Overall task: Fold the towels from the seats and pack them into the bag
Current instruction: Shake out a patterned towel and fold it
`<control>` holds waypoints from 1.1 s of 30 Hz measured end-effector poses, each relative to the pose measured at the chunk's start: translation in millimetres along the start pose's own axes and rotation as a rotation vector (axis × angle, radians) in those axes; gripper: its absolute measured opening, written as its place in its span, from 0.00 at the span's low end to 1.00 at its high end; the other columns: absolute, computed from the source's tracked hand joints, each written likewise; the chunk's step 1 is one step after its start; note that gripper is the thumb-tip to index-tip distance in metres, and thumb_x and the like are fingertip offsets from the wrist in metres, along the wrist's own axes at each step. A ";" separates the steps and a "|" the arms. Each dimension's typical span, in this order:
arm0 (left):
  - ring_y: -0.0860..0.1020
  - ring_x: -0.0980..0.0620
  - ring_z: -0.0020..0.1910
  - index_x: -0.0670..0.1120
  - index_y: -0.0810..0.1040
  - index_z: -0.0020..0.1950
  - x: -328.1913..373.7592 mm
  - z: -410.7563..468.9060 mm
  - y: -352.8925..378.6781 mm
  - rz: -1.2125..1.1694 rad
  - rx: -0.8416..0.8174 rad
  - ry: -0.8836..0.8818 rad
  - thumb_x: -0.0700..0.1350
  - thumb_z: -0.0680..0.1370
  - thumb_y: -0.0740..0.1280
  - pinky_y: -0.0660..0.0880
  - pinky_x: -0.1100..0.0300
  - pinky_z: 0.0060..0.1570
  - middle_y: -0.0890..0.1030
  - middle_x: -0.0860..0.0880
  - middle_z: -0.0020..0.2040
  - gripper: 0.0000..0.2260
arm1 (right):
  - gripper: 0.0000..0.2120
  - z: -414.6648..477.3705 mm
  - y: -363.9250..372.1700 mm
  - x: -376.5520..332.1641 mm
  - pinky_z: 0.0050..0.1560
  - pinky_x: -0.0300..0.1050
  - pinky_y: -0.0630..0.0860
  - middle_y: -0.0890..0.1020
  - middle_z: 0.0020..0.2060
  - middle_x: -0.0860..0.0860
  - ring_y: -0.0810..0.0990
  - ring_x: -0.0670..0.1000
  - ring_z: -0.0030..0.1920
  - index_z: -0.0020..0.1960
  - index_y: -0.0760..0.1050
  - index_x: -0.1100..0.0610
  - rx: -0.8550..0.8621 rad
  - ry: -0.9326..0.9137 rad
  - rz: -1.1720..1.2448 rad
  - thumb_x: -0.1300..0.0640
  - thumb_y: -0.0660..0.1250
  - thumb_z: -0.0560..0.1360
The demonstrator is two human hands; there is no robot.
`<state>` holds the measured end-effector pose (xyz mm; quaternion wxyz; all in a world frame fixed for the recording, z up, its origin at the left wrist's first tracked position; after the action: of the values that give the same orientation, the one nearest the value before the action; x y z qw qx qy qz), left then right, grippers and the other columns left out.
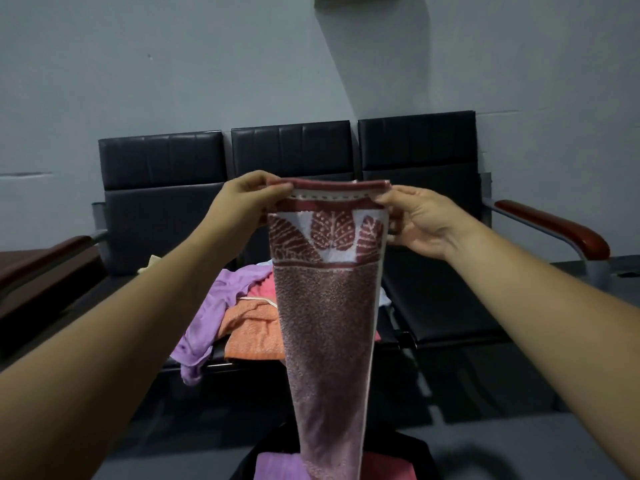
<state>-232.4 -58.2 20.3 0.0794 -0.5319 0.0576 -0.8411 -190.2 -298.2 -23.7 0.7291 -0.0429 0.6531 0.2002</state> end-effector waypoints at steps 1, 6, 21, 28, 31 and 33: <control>0.83 0.51 0.45 0.44 0.80 0.53 -1.5 -1.5 1.7 -0.084 -0.031 0.012 0.45 0.78 0.69 0.80 0.53 0.52 0.83 0.48 0.44 0.07 | 0.11 -0.2 7.3 0.2 0.52 0.53 0.80 0.84 0.45 0.54 0.82 0.53 0.46 0.53 0.79 0.58 -0.071 -0.003 0.079 0.59 0.73 0.72; 0.84 0.50 0.55 0.45 0.82 0.58 -85.8 -37.3 36.9 0.141 -0.348 -0.210 0.42 0.74 0.73 0.77 0.49 0.64 0.86 0.47 0.54 0.12 | 0.05 0.9 26.0 -2.3 0.66 0.56 0.76 0.83 0.46 0.55 0.82 0.55 0.52 0.49 0.79 0.60 -0.096 0.014 0.279 0.58 0.69 0.77; 0.85 0.47 0.48 0.39 0.80 0.59 -161.1 -69.2 81.9 -0.812 -0.025 -0.618 0.49 0.82 0.61 0.76 0.53 0.53 0.85 0.41 0.52 0.16 | 0.16 -3.5 9.9 184.6 0.57 0.52 0.77 0.85 0.48 0.56 0.83 0.54 0.48 0.57 0.81 0.55 -0.075 0.461 0.359 0.45 0.66 0.76; 0.84 0.48 0.54 0.47 0.78 0.63 -192.8 -59.6 60.2 -0.625 -0.119 -0.521 0.51 0.80 0.65 0.77 0.53 0.54 0.84 0.46 0.56 0.14 | 0.21 4.3 7.9 209.1 0.49 0.48 0.83 0.86 0.48 0.58 0.86 0.53 0.47 0.63 0.77 0.65 0.011 0.271 0.336 0.66 0.70 0.70; 0.82 0.43 0.60 0.46 0.76 0.68 -219.5 -73.9 61.6 -0.352 -0.266 -0.532 0.46 0.75 0.73 0.79 0.50 0.56 0.83 0.44 0.61 0.21 | 0.17 16.3 7.9 200.5 0.47 0.48 0.83 0.86 0.48 0.60 0.86 0.55 0.47 0.60 0.79 0.65 0.060 0.175 0.286 0.68 0.71 0.71; 0.83 0.42 0.58 0.43 0.80 0.62 -231.2 -78.0 52.3 -0.221 -0.241 -0.552 0.43 0.72 0.75 0.79 0.48 0.58 0.85 0.44 0.57 0.19 | 0.13 22.6 7.2 193.9 0.45 0.48 0.83 0.86 0.45 0.59 0.86 0.55 0.46 0.56 0.80 0.64 0.081 0.140 0.197 0.69 0.71 0.72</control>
<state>-201.7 -63.5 -227.3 -0.0636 -0.7486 0.0749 -0.6557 -158.6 -238.5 -207.0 0.6596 0.0371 0.7110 0.2408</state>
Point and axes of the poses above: each hand's wrist, its own z-axis towards the middle knuckle, its own y-axis out of the palm, x = y × z, the point moved 9 cm from there along z, towards the middle knuckle
